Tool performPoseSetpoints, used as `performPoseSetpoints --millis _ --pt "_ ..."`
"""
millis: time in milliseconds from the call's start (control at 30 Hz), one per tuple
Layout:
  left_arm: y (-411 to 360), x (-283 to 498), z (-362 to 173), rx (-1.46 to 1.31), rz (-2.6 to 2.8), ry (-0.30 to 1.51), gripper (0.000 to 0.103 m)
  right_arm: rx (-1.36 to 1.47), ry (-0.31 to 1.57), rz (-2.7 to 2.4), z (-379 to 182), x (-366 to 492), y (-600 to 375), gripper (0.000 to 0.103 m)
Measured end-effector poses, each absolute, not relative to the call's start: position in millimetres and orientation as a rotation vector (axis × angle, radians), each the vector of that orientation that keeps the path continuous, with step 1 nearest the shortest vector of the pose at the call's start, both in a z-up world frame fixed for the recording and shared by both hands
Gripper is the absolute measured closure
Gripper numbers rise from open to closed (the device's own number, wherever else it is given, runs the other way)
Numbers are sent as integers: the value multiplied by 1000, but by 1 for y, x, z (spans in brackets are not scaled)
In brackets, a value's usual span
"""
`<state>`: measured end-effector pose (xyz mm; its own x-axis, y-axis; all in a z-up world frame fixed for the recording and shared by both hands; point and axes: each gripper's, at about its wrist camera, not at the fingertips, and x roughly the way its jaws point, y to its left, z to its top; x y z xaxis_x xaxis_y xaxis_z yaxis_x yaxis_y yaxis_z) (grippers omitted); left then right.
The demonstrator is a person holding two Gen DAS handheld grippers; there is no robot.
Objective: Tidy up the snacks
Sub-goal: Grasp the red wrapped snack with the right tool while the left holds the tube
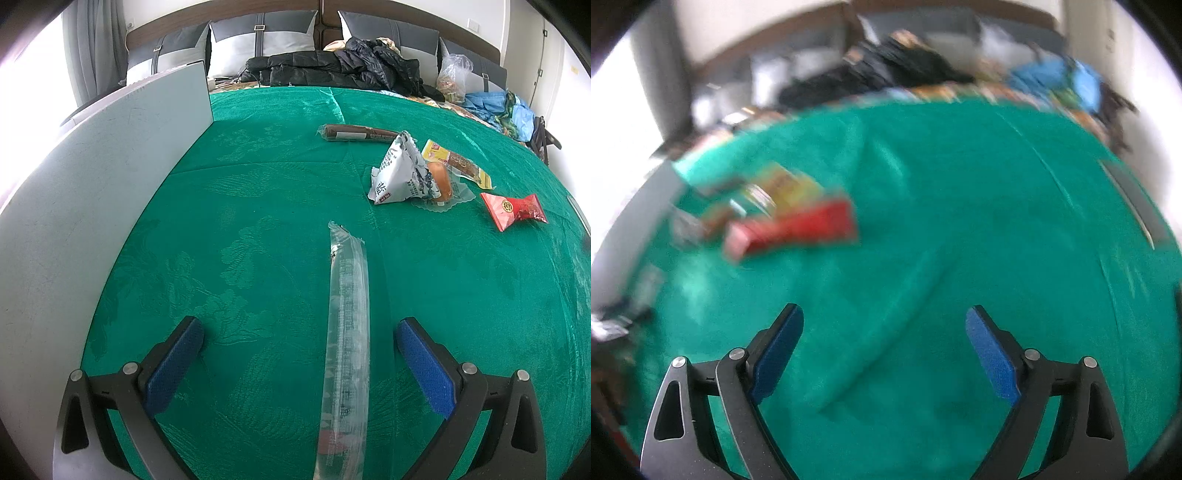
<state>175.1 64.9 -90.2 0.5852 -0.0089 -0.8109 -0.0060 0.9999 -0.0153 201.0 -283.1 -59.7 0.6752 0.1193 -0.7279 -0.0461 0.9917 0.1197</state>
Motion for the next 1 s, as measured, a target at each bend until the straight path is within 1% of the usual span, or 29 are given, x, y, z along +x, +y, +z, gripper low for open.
performPoseSetpoints --millis 67,133,233,333,467,533,600,633,733,867,1000 --pt "67 173 -90 -17 -2 946 0 38 800 154 -34 227 -268 11" --pt "65 175 -90 -17 -2 946 0 23 862 179 -27 263 -258 11" --pt "66 175 -91 -17 -2 945 0 87 976 120 -40 307 -261 13" --pt "66 175 -91 -17 -2 945 0 283 1075 136 -62 326 -276 13" --pt "67 174 -91 -17 -2 945 0 348 1157 341 -67 309 -266 12" --pt "66 175 -91 -17 -2 945 0 332 1257 553 -66 287 -248 14" --pt "67 174 -91 -17 -2 945 0 209 1314 707 -56 256 -230 13" --pt "66 175 -91 -18 -3 945 0 123 1308 721 -48 242 -224 13" --pt "66 175 -91 -18 -3 945 0 9 1245 608 -29 232 -224 13" --pt "67 174 -91 -18 -3 945 0 -38 1143 474 -16 247 -219 12" --pt "66 175 -91 -18 -3 945 0 -55 1136 412 -25 267 -201 12"
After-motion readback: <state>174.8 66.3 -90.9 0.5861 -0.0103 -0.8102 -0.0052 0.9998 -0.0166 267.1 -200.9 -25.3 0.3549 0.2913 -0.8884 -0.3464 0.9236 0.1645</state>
